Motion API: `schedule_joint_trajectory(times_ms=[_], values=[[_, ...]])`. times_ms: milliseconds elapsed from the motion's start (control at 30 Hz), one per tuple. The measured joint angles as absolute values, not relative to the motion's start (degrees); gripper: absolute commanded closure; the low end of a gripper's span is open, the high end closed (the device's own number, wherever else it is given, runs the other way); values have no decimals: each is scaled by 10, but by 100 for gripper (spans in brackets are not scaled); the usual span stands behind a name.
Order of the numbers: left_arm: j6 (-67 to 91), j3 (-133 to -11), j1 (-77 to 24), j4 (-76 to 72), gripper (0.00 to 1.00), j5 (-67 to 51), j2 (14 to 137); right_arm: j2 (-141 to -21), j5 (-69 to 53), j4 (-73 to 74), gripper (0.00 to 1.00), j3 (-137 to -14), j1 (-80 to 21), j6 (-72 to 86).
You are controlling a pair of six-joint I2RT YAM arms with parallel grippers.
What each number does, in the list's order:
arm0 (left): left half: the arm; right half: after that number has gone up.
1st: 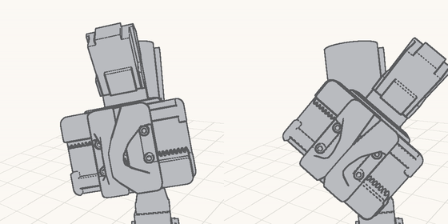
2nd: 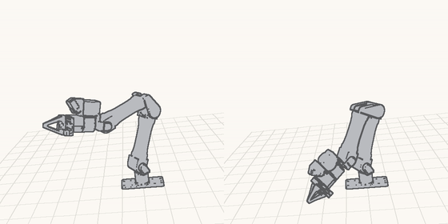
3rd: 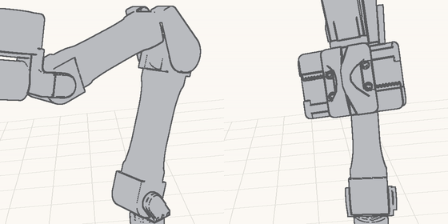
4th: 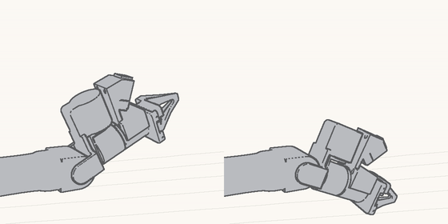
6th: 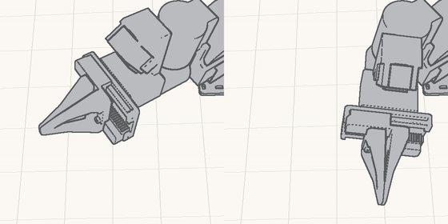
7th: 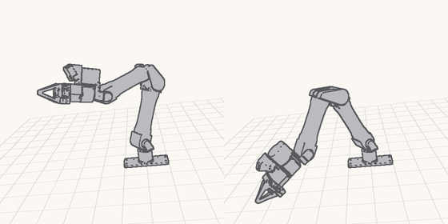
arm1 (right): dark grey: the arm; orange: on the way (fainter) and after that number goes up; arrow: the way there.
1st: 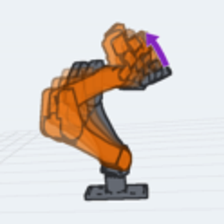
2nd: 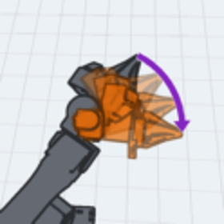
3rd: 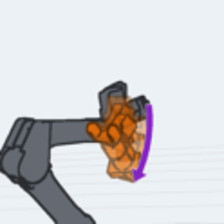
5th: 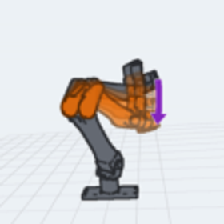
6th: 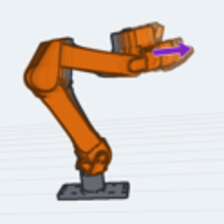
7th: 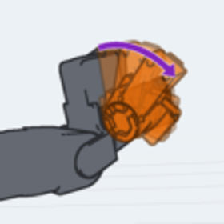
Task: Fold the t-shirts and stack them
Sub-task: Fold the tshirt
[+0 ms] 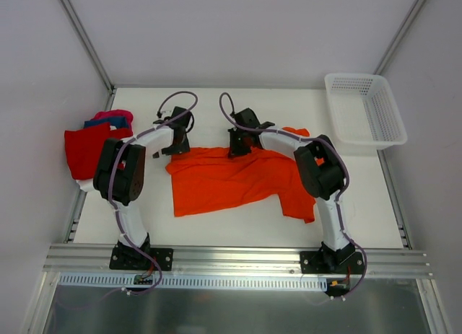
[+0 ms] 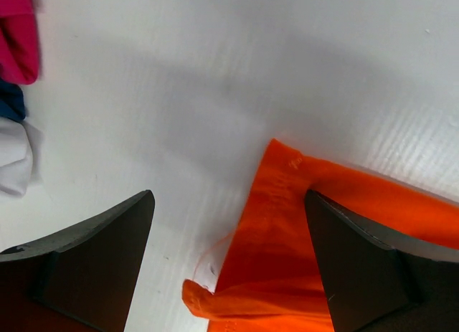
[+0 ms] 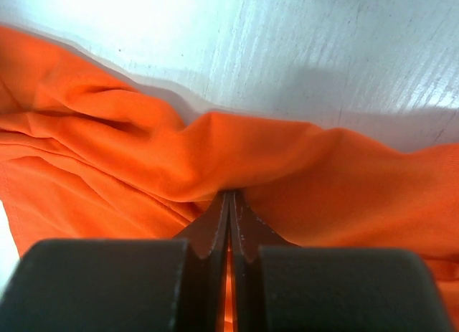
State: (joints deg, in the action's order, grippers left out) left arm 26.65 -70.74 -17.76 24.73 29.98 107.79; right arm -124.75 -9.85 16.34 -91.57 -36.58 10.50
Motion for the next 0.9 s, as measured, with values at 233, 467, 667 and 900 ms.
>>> schedule_joint_trajectory(times_ms=[233,467,667,900], values=[[266,-769,-124,265,14,251,1106,-1178,-93,135,95,-817,-366,109],[266,-846,-58,277,18,194,1161,-1029,-58,153,66,-731,-366,95],[270,-843,-48,286,26,175,1161,-911,14,173,52,-710,-366,72],[266,-786,-104,294,58,174,1057,-785,127,199,35,-621,-366,67]])
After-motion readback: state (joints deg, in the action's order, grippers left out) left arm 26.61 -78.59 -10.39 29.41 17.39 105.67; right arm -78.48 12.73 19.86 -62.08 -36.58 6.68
